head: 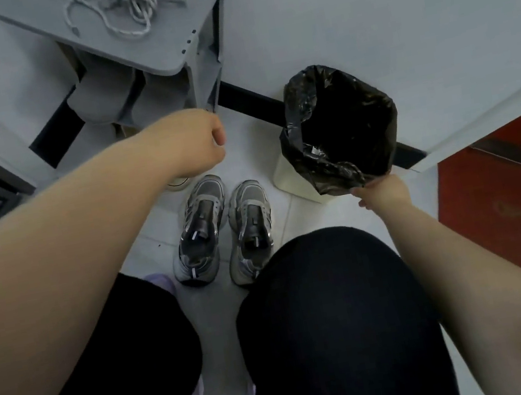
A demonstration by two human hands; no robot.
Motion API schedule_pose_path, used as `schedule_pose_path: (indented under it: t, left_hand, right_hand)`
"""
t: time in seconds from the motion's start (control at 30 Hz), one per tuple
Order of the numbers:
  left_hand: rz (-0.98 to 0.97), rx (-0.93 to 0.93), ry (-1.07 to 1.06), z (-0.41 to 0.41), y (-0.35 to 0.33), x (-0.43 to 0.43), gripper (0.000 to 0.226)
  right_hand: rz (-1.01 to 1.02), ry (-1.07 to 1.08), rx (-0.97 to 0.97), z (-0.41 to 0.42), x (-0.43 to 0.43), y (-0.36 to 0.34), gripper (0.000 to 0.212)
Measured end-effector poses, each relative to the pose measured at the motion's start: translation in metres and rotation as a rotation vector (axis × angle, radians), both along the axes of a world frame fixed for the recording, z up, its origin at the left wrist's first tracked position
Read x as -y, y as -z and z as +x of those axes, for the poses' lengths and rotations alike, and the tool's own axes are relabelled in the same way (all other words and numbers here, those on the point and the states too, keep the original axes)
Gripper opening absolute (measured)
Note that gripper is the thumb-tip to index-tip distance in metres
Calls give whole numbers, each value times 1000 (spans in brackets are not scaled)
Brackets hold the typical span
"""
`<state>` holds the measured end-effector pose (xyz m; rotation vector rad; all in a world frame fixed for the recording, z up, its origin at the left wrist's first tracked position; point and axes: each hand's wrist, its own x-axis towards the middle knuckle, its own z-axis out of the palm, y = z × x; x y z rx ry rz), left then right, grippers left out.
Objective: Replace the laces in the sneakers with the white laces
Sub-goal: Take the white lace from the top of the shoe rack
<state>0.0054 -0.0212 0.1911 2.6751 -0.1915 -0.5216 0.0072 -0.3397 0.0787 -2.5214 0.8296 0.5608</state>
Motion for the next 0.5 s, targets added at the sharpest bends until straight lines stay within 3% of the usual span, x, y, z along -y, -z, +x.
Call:
schedule_pose_path:
  t: [0.13, 0.37, 0.5]
  left_hand:
    - [-7, -54, -6, 9, 4, 0, 23]
    - [-10, -62, 34, 14, 6, 12, 24]
    - [16, -84, 47, 14, 5, 14, 26]
  right_hand:
    - [113, 276, 92, 8, 0, 9, 26]
    - [195, 362, 124, 3, -1, 7, 19]
    - [524, 435, 323, 13, -15, -18, 18]
